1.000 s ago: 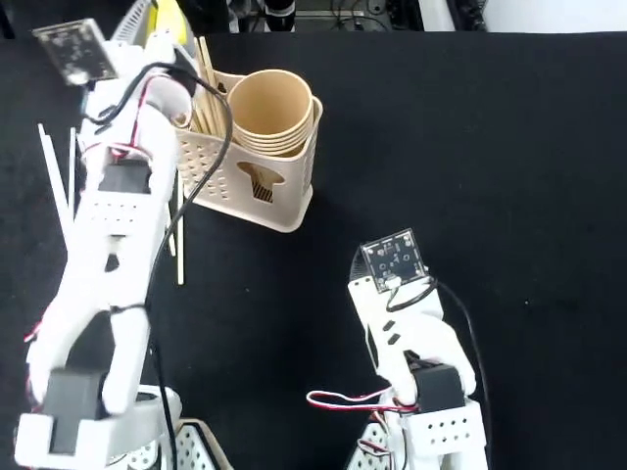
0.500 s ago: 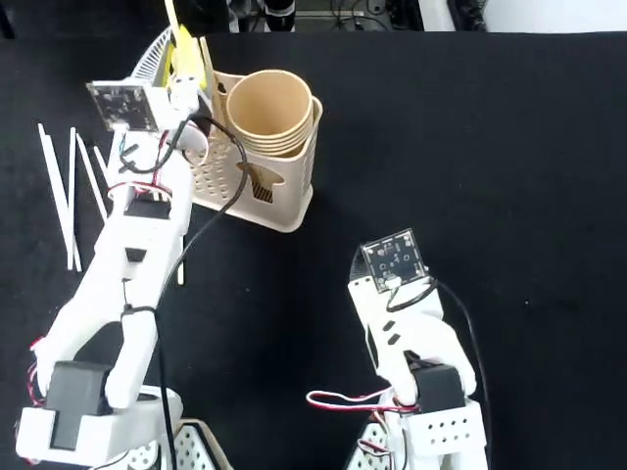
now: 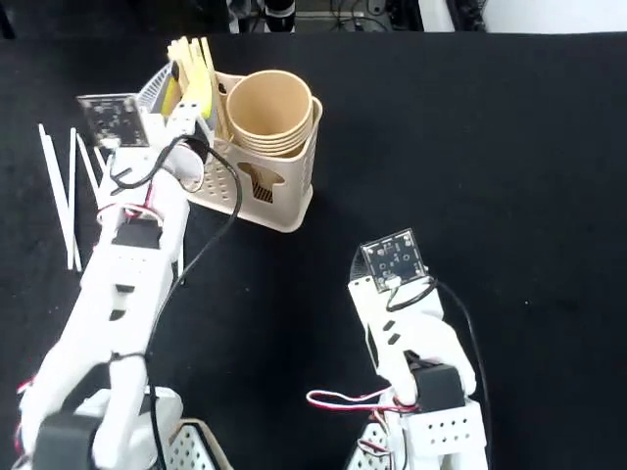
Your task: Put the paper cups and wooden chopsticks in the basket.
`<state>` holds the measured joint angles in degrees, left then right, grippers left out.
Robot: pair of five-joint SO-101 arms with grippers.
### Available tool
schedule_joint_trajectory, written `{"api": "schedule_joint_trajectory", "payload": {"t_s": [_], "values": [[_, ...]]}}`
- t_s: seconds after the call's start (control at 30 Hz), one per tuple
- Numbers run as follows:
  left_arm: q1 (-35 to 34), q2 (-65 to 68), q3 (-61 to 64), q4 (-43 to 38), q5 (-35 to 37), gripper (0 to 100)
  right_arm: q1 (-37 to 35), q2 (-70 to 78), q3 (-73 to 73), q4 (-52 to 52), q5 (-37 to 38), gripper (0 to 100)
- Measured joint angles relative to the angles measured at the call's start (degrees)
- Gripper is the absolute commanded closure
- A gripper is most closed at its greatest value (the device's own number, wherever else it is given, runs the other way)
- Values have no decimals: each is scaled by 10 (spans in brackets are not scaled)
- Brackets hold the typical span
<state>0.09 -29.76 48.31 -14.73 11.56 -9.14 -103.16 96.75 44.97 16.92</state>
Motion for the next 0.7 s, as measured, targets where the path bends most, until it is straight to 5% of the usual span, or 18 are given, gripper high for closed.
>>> {"api": "schedule_joint_trajectory", "payload": {"t_s": [0.3, 0.6, 0.7], "values": [[-33, -104, -23, 152, 13, 851, 0, 0, 0, 0, 0, 983], [-185, -69, -364, 667, 13, 850, 0, 0, 0, 0, 0, 983], [-236, 7, -451, 765, -15, 849, 0, 0, 0, 0, 0, 983]]}}
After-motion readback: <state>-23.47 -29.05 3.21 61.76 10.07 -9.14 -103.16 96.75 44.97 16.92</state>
